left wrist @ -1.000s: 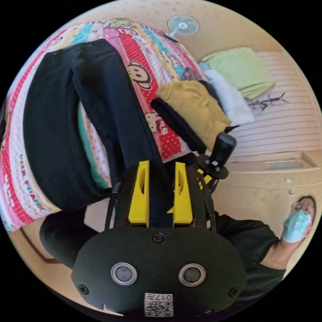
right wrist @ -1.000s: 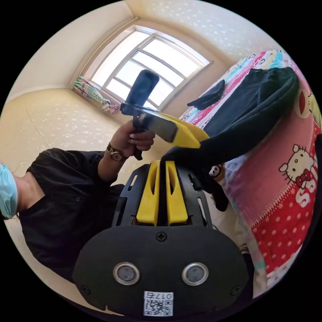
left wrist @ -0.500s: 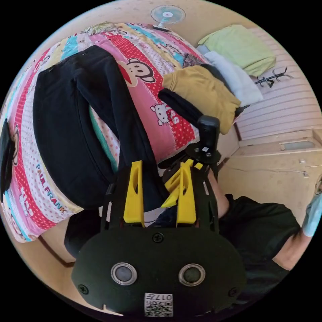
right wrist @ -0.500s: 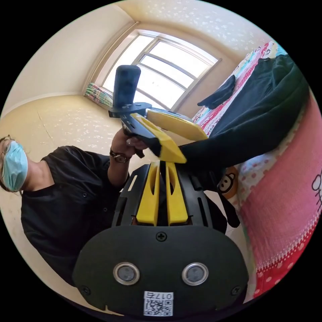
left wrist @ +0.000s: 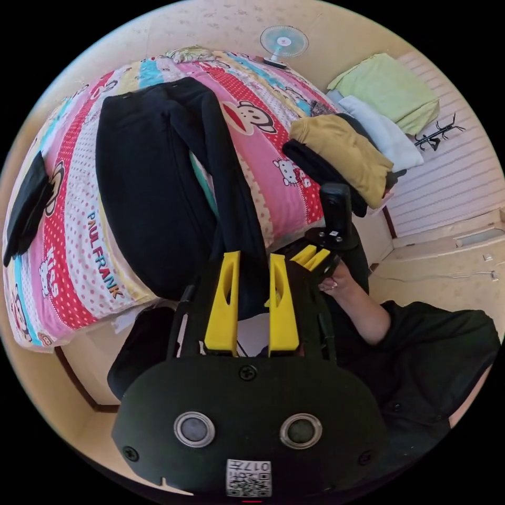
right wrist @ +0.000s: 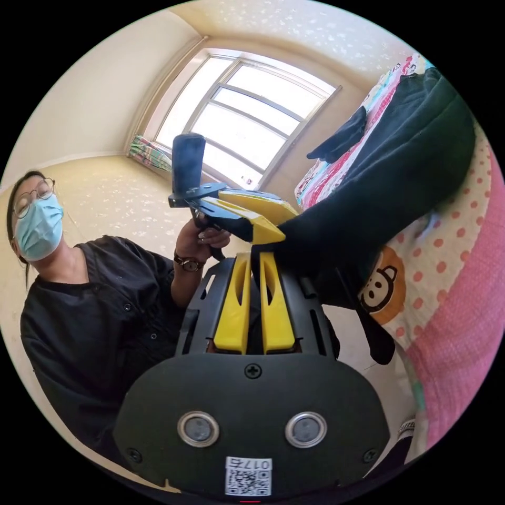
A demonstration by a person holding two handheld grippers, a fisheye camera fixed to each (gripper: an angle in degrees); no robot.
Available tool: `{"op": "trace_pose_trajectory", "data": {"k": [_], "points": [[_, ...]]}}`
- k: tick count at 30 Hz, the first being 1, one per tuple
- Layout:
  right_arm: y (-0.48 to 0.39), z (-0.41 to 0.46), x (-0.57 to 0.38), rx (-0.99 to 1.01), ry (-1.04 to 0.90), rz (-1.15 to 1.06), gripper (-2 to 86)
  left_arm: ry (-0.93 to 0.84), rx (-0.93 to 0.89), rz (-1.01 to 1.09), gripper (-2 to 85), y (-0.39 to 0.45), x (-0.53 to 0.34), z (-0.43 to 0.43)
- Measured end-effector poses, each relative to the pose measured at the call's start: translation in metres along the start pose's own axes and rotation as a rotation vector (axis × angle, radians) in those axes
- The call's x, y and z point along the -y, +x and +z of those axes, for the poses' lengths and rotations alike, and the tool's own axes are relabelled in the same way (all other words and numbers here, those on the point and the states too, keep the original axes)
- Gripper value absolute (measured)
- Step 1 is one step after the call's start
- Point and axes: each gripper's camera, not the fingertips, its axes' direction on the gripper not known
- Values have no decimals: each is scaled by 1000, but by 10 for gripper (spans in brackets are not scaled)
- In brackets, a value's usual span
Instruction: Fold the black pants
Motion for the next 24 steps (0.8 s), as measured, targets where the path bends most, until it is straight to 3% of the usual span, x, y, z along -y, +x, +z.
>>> {"op": "trace_pose_trajectory", "data": {"k": [3, 5, 8, 12, 19, 24], "points": [[2, 2, 7, 47, 34, -6, 37, 27, 7, -91, 171, -27, -8, -6], [5, 7, 13, 58, 21, 11, 39, -51, -176, -115, 239, -42, -2, 9], [-1, 22, 23, -48, -31, 41, 42, -61, -415, -86, 172, -51, 0, 20], [-16, 39, 38, -232, -134, 81, 46, -84, -447, -76, 176, -67, 0, 13], [-25, 31, 55, -287, -217, 174, 29, -51, -607, -100, 69, -113, -6, -3], [-38, -10, 93, -367, -123, 221, 27, -11, -709, -137, 65, -157, -11, -27]]}}
